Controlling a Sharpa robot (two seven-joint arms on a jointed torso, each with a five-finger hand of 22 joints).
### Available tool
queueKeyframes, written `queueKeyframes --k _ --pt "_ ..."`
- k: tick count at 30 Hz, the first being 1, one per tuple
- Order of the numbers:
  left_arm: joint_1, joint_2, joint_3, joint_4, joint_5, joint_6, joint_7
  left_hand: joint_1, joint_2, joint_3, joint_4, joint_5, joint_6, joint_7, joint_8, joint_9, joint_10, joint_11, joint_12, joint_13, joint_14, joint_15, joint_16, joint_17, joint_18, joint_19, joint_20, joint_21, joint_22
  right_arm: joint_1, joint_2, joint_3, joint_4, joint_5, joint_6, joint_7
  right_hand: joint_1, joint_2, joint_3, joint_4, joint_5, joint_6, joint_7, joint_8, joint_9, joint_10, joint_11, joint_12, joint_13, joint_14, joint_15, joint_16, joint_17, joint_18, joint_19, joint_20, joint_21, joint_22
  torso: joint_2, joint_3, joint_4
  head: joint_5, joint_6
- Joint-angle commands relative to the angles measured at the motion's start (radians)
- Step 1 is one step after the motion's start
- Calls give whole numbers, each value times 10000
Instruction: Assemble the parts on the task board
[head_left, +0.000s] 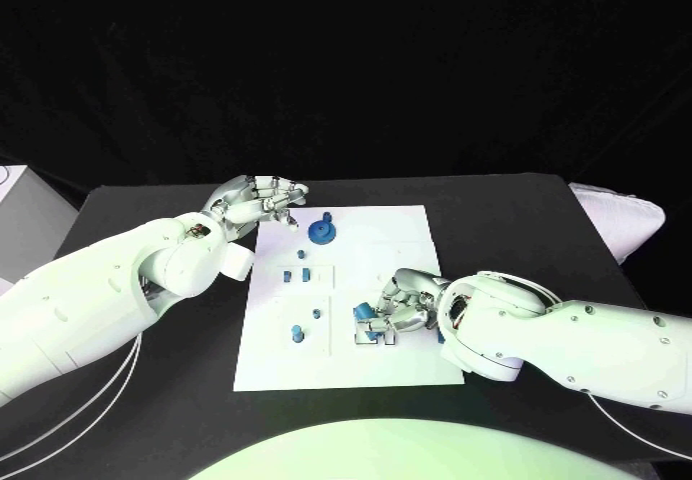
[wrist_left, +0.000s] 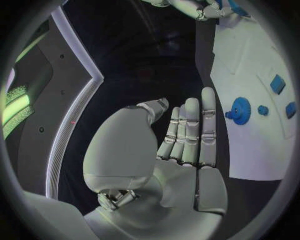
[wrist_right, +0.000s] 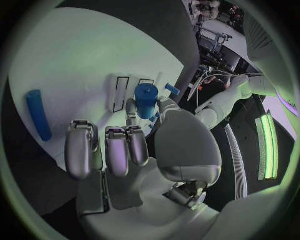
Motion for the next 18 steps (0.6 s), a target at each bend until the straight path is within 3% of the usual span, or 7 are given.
queueKeyframes --k 1,7,12,14,18 --pt "-2 19 5 17 77 130 44 22 75 -10 67 26 -30 174 24 -10 -49 9 66 -10 -56 31 -32 -6 152 60 14 -51 -10 -13 13 -5 -33 -194 11 -126 -182 21 -86 13 -170 22 16 66 13 355 -87 -23 1693 830 -44 28 1685 -68 617 -81 21 1663 -3 -3 -3 -9 8" --pt "-2 25 4 3 77 129 39 22 75 -10 67 26 -30 174 24 -10 -49 9 66 -10 -56 31 -32 -6 152 60 14 -51 -10 -13 25 -6 -35 -307 39 -155 -677 174 -309 15 -25 34 -1 152 44 368 -102 -26 1720 831 -55 23 1688 -67 619 -90 8 1673 1 1 -5 -27 20" --pt "-2 25 4 -2 77 128 37 20 84 -9 81 28 -39 175 28 -16 -52 9 68 -13 -56 31 -32 -5 152 64 14 -57 -15 -13 20 -6 -20 -317 88 -124 -992 207 -993 27 -1258 -19 -5 258 86 366 -99 -61 1734 827 -56 4 1673 -64 618 -93 -22 1683 -3 4 -6 -27 26" --pt "-2 26 4 -3 77 129 36 20 84 -9 81 28 -39 175 28 -16 -52 9 68 -13 -56 31 -32 -5 152 64 14 -57 -15 -14 10 -7 -5 -338 79 -97 -1260 10 -1553 47 -1712 -42 0 300 99 371 -98 -68 1747 830 -54 4 1683 -62 617 -89 -42 1685 -5 2 -8 -24 34" --pt "-3 -5 3 13 76 124 33 20 84 -9 81 28 -39 175 28 -16 -52 9 68 -13 -56 31 -32 -5 152 64 14 -57 -15 -19 -29 -8 51 -425 39 -72 -1524 -23 -1812 60 -1761 -53 2 327 105 374 -98 -74 1755 831 -52 2 1686 -65 623 -87 -27 1699 -4 5 -2 -8 43"
